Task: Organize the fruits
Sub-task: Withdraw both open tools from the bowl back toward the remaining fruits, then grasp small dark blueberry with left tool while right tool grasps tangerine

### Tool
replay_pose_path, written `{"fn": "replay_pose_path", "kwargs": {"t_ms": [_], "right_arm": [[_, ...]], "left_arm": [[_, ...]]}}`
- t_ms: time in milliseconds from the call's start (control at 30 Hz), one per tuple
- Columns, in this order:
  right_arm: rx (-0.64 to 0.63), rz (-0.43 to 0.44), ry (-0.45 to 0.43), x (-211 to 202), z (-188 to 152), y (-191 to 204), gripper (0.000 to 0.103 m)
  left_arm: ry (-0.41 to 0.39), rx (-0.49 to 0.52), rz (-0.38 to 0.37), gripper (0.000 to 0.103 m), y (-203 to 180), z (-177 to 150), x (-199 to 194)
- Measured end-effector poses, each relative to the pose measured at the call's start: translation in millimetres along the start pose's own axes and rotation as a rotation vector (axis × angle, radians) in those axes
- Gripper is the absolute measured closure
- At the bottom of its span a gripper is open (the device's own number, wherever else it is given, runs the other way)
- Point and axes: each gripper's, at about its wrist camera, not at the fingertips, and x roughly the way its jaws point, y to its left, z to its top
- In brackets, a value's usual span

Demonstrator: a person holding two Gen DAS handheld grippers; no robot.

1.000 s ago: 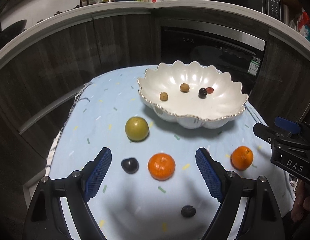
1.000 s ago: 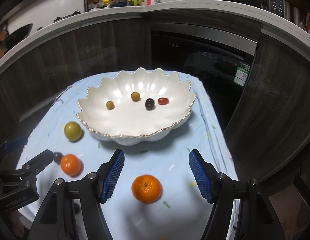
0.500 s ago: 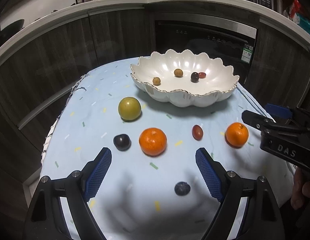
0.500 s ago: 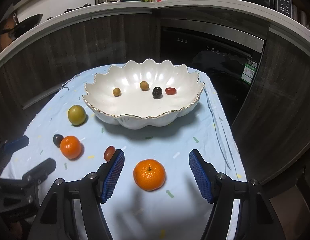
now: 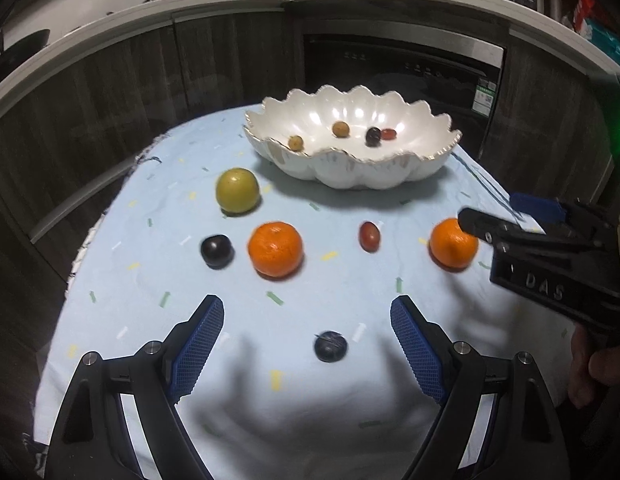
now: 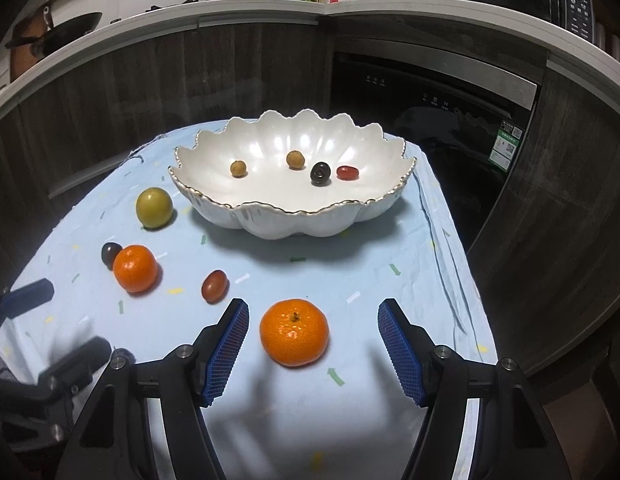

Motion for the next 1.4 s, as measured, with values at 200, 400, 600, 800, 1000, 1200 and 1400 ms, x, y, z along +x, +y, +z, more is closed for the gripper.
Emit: {"fn": "replay_pose_path", "kwargs": {"t_ms": [200,400,600,800,1000,1200,1400], "right_arm": [[-0.03,-0.009,-0.021,2.6,-4.1,-1.9,0.035],[-0.01,0.015,-0.01,13.0,-5.8,-5.0,0.035],[0.005,0.024,0.008,20.6,-9.2,-5.2,0.035],[0.002,0.046,0.029,28.3,-11.7,-2.3,0.035],[0.002,0.052,0.054,35.7,-13.9,-0.3,0.035],[0.003,0.061,0.071,39.7,-14.6,-0.6,0.042],[-0.036,0.075,0.065,38.2,-15.2,8.2,0.056]], "left_arm": [[0.034,-0.054,0.025,0.022,2.9,-6.0,11.1],[0.078,-0.051,0.004,0.036,-1.8,-11.9,21.9],[0.131,-0.064,-0.007,0.055,-0.7,-18.0,33.5],[0.128,-0.056,-0.023,0.063,-2.6,-20.0,34.1],[0.126,-0.052,-0.039,0.078,-2.3,-19.5,32.6],[0.127,-0.052,-0.046,0.081,-3.8,-19.0,32.5],[0.121,-0.061,-0.05,0.081,-0.4,-16.2,31.7]]}}
